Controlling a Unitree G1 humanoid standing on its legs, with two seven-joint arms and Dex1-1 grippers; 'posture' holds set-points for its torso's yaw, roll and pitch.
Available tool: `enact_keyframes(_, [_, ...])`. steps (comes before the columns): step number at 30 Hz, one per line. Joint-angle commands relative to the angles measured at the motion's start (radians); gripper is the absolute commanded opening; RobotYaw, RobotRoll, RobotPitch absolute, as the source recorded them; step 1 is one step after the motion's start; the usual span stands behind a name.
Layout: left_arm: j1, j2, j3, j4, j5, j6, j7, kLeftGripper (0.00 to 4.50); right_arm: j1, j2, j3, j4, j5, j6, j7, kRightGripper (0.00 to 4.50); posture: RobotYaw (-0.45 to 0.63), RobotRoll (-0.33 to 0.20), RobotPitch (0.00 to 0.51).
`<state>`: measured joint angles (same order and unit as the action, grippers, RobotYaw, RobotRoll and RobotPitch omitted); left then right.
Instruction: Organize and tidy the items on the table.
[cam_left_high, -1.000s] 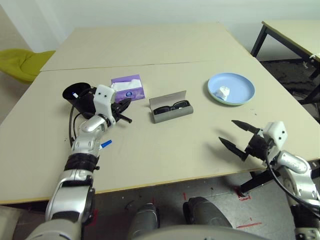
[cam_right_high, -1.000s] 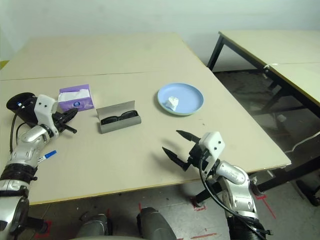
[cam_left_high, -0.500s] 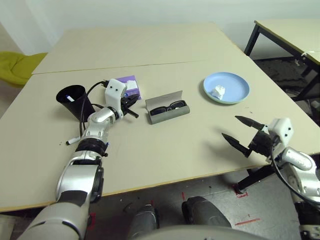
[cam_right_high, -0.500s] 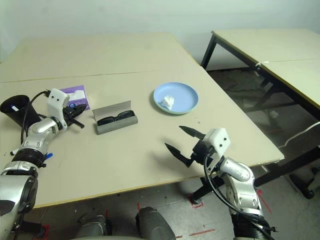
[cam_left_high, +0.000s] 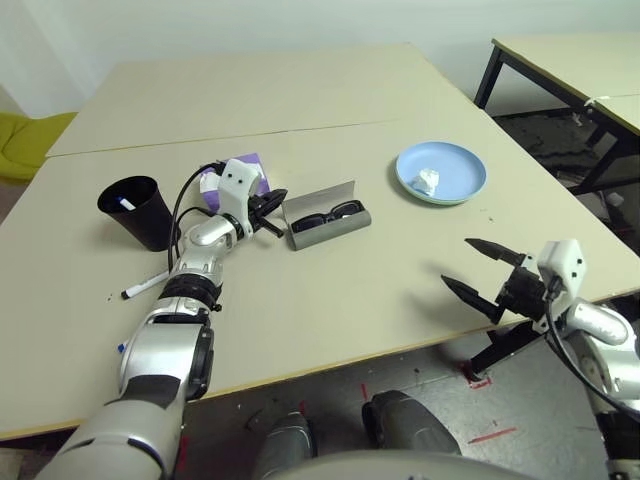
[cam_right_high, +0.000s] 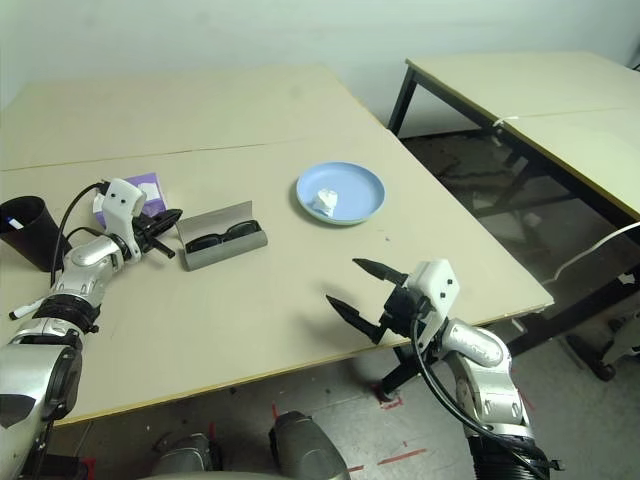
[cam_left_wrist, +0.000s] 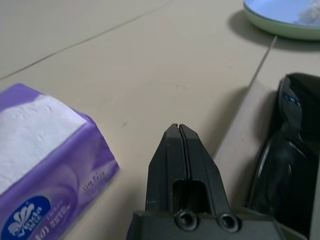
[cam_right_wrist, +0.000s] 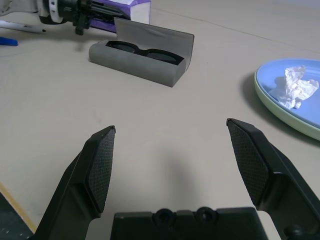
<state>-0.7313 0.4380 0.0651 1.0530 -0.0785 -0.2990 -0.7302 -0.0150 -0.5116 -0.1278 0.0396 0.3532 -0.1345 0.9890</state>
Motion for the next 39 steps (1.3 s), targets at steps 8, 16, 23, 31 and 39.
enact_keyframes(8, [0.091,0.037,-0.047,-0.117,0.018,-0.001,-0.17,0.02,-0.033,-0.003,0.029,0.029,-0.01,-0.003,-0.021,4.5,-0.27,0.0,0.05])
enact_keyframes(16, [0.122,0.042,-0.083,-0.191,0.021,-0.002,-0.237,0.02,-0.035,0.0,0.035,0.037,-0.012,-0.005,-0.031,4.5,-0.27,0.0,0.049])
enact_keyframes(23, [0.15,0.051,-0.103,-0.234,0.019,0.003,-0.255,0.02,-0.045,-0.001,0.041,0.046,-0.014,-0.007,-0.035,4.5,-0.27,0.0,0.04])
enact_keyframes(31, [0.179,0.101,-0.086,-0.302,-0.011,0.04,-0.299,0.02,-0.063,0.0,0.06,0.082,-0.016,-0.033,-0.005,4.5,-0.26,0.0,0.038])
enact_keyframes(39, [0.304,0.145,-0.129,-0.44,-0.009,0.045,-0.391,0.02,-0.08,0.002,0.071,0.104,-0.017,-0.046,0.0,4.5,-0.25,0.0,0.031])
